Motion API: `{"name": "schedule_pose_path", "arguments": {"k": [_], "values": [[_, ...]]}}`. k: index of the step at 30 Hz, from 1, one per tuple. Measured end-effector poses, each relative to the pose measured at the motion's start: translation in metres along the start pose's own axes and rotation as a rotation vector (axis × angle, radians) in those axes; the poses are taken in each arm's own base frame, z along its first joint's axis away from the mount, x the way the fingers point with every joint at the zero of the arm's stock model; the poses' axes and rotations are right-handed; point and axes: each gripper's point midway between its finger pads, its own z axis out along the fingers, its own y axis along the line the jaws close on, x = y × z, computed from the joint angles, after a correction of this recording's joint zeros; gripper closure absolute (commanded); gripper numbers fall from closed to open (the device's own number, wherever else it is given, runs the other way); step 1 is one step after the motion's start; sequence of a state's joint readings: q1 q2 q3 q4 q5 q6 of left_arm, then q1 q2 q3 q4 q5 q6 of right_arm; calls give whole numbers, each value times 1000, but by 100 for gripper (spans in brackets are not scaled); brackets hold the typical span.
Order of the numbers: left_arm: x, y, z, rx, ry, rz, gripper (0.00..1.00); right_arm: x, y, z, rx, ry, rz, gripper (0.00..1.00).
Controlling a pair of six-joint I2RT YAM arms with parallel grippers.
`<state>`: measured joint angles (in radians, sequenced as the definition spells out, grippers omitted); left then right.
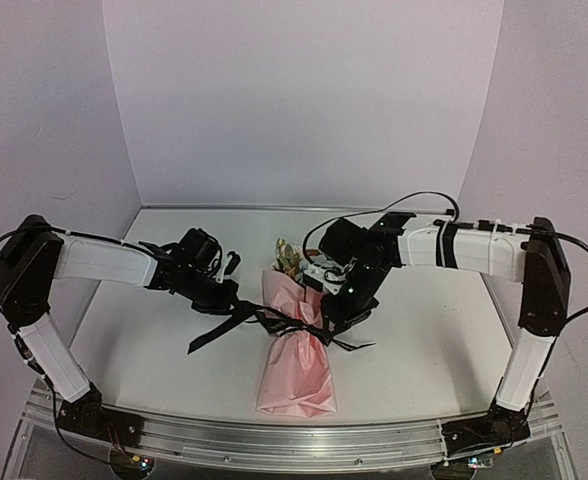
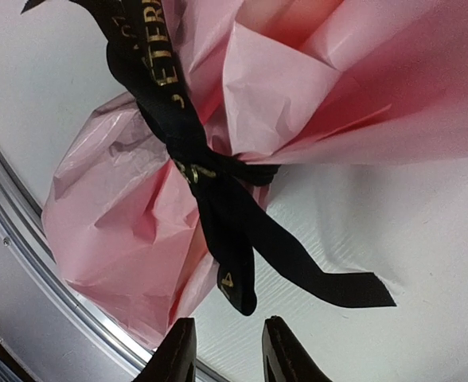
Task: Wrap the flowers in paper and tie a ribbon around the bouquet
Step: Tie the ribbon around the folded bouquet.
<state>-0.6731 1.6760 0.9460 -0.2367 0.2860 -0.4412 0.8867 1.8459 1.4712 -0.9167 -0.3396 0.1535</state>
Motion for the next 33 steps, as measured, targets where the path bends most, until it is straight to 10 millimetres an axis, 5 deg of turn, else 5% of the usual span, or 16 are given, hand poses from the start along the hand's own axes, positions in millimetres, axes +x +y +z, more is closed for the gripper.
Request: {"name": "schedule_pose_path", "arguments": {"k": [19,27,33], "values": [[1,0,2,4,10,-1,100,-16,-2,26,-1,-10,-49,74],[3,1,2,1,17,-3,100,-22,-1,27,2,-34,-62,97],[3,1,2,1,18,-1,100,-25,-1,27,5,-46,-63,100]]}}
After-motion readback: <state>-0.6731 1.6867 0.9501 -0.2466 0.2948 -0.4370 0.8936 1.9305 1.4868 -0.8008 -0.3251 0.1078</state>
